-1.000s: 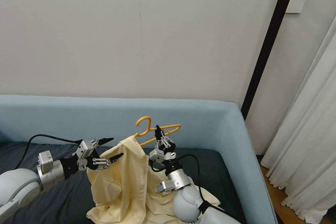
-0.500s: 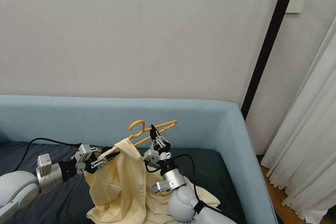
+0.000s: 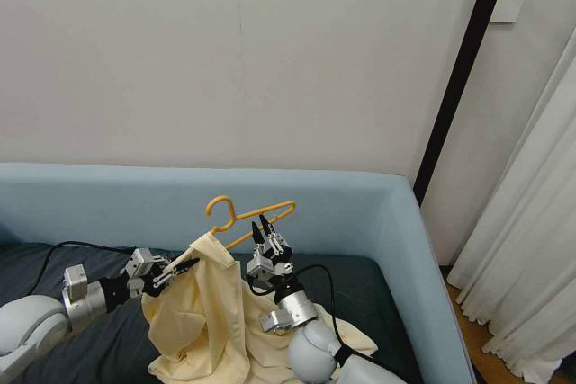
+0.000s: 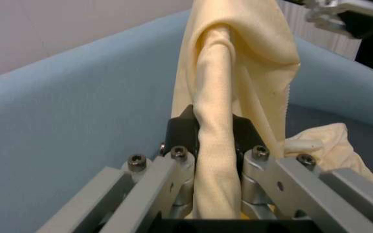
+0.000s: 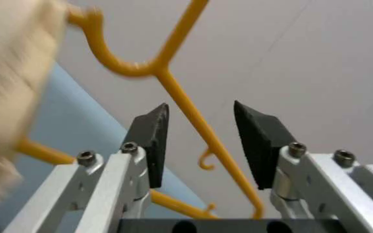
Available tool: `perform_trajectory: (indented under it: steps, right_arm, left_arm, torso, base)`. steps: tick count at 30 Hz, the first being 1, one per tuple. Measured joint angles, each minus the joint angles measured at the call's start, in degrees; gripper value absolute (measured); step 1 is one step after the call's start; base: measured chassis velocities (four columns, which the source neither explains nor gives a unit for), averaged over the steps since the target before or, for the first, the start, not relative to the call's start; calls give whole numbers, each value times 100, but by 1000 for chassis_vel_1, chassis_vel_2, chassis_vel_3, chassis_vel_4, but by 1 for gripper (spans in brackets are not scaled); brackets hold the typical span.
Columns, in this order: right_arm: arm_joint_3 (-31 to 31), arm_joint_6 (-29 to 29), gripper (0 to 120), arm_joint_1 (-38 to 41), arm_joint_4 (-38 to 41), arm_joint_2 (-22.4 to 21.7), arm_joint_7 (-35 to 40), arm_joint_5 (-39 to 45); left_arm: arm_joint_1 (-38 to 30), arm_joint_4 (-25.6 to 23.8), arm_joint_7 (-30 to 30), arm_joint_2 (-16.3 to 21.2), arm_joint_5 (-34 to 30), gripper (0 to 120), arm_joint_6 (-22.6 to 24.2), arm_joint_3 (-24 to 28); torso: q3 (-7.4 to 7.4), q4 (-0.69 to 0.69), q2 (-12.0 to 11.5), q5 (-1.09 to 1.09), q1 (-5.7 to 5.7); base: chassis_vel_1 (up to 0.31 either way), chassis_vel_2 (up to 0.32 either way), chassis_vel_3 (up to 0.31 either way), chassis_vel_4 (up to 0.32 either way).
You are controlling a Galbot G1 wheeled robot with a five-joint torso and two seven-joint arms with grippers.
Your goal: Pick up the clothes from the sofa and hang them on the clothes hanger.
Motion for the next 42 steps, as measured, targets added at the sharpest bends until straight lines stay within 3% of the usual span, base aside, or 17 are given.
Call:
perform_trajectory:
  steps: [1,4,9,11,12,15,16,18,20,23,31,36,42]
  right_arm:
    - [0,0,45,0,0,0,0,0]
    - [40,1067,59,-147,206,-166,-652,1344]
    - [3,1149,75,-253,169,-439,-1062,2799]
    - [18,450,86,-226,40,-508,-794,3683]
    - [18,450,86,-226,40,-508,-794,3683]
    - [278,-1176,98,34,-88,-474,-152,5751]
    - [278,-1176,98,34,-88,-474,-152,5751]
    - [642,-2192,100,241,-300,-405,-61,7119]
    - [858,-2645,100,367,-656,-360,-309,7530]
    - [945,-2855,100,432,-1046,-330,-692,7410]
    - [1039,-2909,100,469,-2702,38,-1703,5883]
    - [1189,-2565,100,550,-3244,185,-2475,5567]
    - [1557,-2657,100,616,-3673,297,-3201,5269]
  left_arm:
    - [0,0,0,0,0,7,0,0]
    - [-17,94,-9,-61,-1,7,1,10]
    - [17,226,-11,-108,28,7,1,-23]
    - [103,243,-5,-121,90,7,-20,-78]
    - [103,243,-5,-121,90,7,-20,-78]
    - [233,198,19,-135,193,7,-80,-155]
    - [233,198,19,-135,193,7,-80,-155]
    - [293,116,25,-155,224,7,-91,-209]
    - [336,58,26,-168,259,7,-110,-256]
    - [384,30,38,-172,309,7,-135,-287]
    - [497,-10,124,-230,575,7,-286,-333]
    - [483,69,160,-222,644,7,-335,-333]
    - [480,168,208,-218,705,7,-400,-310]
  torso:
    - [0,0,0,0,0]
    - [0,0,0,0,0]
    - [0,0,0,0,0]
    - [0,-1,0,1,0]
    - [0,-1,0,1,0]
    - [0,0,0,1,0]
    - [0,0,0,1,0]
    - [0,1,0,0,0]
    - [0,0,0,1,0]
    - [0,0,0,1,0]
    - [1,0,0,1,0]
    - [0,0,0,0,0]
    - [0,0,0,0,0]
  base:
    - [0,0,0,0]
    - [0,0,0,0]
    - [0,0,0,0]
    - [0,0,0,0]
    - [0,0,0,0]
    - [0,0,0,0]
    - [0,0,0,0]
    - [0,0,0,0]
    - [0,0,0,0]
    - [0,0,0,0]
    - [0,0,0,0]
    - [0,0,0,0]
    - [0,0,0,0]
